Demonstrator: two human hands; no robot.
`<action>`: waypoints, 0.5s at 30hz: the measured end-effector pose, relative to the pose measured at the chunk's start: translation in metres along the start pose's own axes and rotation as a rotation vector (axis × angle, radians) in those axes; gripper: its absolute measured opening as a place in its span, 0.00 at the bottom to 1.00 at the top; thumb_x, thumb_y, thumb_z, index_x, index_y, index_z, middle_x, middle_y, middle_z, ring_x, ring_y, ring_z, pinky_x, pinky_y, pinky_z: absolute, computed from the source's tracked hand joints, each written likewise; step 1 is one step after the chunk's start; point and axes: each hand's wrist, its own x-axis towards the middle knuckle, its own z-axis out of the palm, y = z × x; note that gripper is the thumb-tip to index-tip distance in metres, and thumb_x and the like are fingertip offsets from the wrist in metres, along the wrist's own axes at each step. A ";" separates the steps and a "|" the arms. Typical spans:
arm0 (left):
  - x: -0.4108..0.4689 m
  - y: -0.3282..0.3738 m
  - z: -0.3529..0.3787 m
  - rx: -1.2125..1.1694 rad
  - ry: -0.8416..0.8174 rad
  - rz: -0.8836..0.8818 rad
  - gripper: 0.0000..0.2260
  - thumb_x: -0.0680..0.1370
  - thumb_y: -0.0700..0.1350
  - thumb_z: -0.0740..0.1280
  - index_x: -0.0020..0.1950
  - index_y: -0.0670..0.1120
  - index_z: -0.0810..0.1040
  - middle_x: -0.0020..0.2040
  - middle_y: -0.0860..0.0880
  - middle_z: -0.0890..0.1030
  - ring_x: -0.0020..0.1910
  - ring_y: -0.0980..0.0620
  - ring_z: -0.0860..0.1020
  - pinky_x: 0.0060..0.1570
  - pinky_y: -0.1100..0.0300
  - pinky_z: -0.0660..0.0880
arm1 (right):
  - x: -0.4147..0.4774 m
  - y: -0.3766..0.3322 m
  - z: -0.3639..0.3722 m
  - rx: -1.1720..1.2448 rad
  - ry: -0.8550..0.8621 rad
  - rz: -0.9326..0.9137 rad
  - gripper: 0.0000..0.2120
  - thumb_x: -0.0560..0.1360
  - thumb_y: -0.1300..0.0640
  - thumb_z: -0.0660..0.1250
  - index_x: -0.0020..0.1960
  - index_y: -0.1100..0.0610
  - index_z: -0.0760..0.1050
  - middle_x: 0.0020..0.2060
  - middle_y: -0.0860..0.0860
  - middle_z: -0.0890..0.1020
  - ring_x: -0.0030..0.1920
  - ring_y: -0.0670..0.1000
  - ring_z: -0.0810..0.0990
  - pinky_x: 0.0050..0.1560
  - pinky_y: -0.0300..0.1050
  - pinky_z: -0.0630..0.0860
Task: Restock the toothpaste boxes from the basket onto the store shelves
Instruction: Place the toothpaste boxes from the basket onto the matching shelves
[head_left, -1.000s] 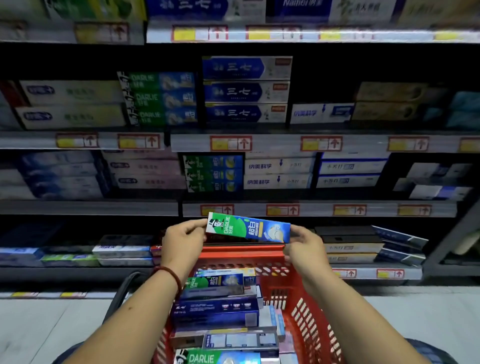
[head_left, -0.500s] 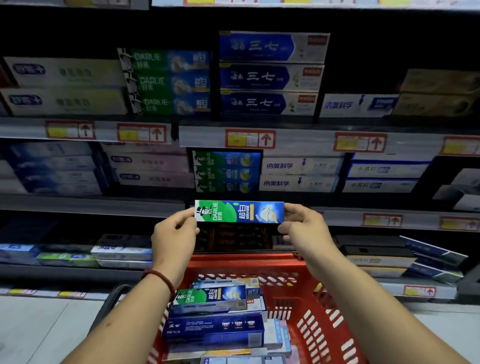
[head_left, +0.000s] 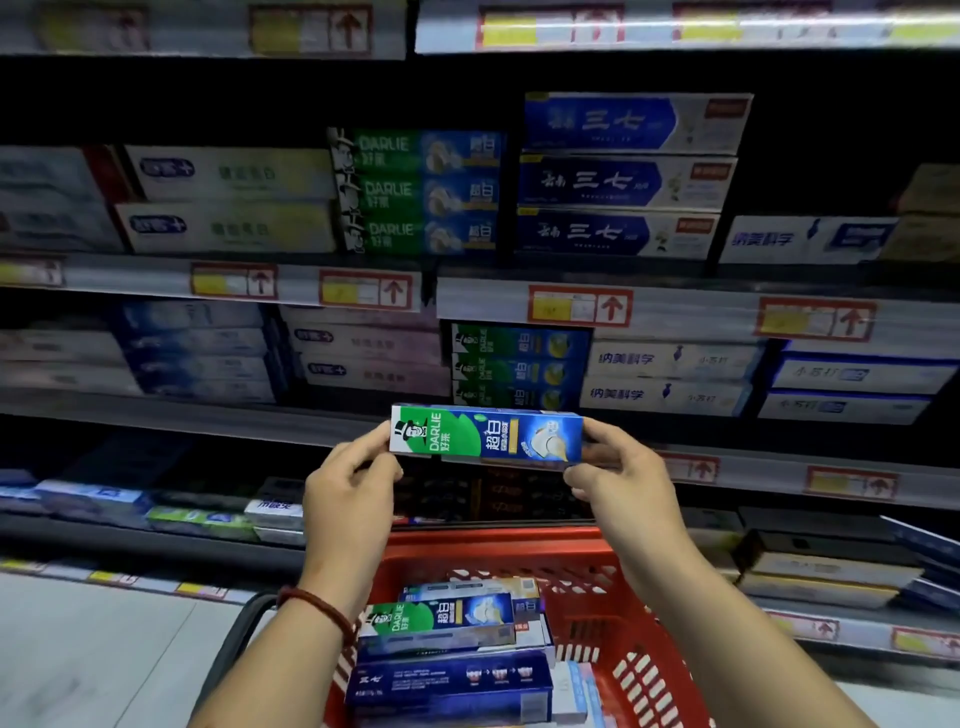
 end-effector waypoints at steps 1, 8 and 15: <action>0.000 0.003 -0.006 -0.005 0.000 0.003 0.20 0.77 0.33 0.65 0.54 0.59 0.84 0.52 0.52 0.85 0.50 0.46 0.83 0.56 0.48 0.79 | -0.001 -0.003 0.002 -0.014 0.000 -0.026 0.24 0.75 0.70 0.66 0.65 0.47 0.79 0.54 0.52 0.80 0.49 0.48 0.81 0.50 0.44 0.78; 0.022 0.045 -0.028 -0.020 -0.001 0.084 0.22 0.77 0.32 0.65 0.57 0.57 0.84 0.51 0.60 0.86 0.46 0.60 0.83 0.50 0.59 0.77 | 0.004 -0.046 0.010 -0.064 -0.060 -0.166 0.27 0.78 0.70 0.63 0.65 0.42 0.73 0.58 0.47 0.79 0.49 0.46 0.82 0.42 0.34 0.77; 0.082 0.114 -0.028 0.002 0.014 0.191 0.14 0.80 0.38 0.64 0.61 0.53 0.82 0.49 0.56 0.84 0.48 0.54 0.83 0.52 0.56 0.78 | 0.042 -0.120 0.025 -0.081 -0.084 -0.268 0.21 0.77 0.70 0.64 0.60 0.46 0.78 0.52 0.45 0.84 0.50 0.48 0.83 0.44 0.48 0.80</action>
